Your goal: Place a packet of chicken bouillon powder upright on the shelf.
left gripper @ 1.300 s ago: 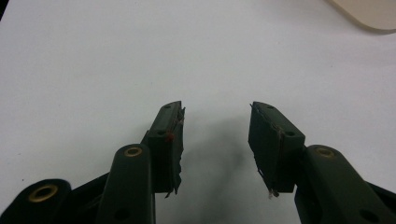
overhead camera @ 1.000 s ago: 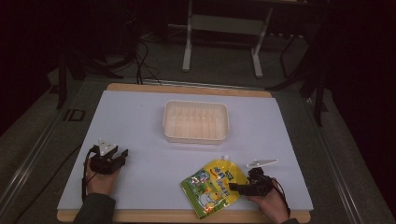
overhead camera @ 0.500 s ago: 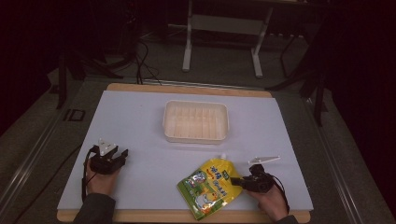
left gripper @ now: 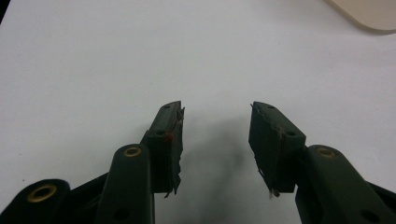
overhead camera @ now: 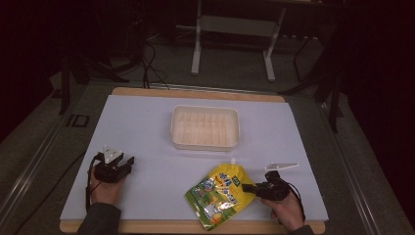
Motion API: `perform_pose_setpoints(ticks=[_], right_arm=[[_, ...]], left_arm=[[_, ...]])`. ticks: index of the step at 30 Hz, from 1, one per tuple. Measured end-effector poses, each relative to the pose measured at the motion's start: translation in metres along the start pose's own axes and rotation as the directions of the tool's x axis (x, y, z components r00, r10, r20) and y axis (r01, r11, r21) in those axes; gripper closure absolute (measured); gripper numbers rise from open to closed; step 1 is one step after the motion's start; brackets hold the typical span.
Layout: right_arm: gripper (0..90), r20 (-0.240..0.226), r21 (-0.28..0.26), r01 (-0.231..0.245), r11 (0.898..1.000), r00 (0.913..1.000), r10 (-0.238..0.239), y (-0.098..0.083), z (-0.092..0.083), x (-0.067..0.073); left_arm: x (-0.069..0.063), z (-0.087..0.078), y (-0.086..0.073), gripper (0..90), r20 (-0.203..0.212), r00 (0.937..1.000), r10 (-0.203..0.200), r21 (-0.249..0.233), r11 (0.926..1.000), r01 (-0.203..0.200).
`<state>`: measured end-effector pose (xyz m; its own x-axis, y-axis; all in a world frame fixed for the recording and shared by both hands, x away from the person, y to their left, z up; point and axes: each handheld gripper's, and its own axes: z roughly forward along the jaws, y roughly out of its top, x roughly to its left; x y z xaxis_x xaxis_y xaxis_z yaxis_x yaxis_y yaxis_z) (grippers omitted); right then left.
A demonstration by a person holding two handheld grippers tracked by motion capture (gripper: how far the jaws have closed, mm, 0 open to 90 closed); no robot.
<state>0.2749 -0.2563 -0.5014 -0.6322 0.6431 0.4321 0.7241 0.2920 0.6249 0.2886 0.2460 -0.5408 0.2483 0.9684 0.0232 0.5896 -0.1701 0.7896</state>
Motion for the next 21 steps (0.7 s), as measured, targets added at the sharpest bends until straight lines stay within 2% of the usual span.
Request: perform_pose_setpoints(ticks=[2,10,21], right_arm=[[90.0,-0.011,-0.007,-0.014,1.000,0.9998,0.014,0.003,-0.003,0.002],[90.0,-0.012,-0.024,0.038,0.999,0.9992,-0.039,0.016,-0.008,0.013],[90.0,-0.023,-0.050,0.067,0.996,0.9974,-0.069,0.037,-0.014,0.023]], left_arm=[[0.000,0.000,0.000,53.7,0.000,1.0000,0.001,0.001,1.0000,-0.001],[0.000,0.000,0.000,53.6,-0.001,1.0000,0.002,0.000,1.0000,-0.002],[0.000,0.000,0.000,53.6,0.000,1.0000,-0.003,-0.002,1.0000,0.003]])
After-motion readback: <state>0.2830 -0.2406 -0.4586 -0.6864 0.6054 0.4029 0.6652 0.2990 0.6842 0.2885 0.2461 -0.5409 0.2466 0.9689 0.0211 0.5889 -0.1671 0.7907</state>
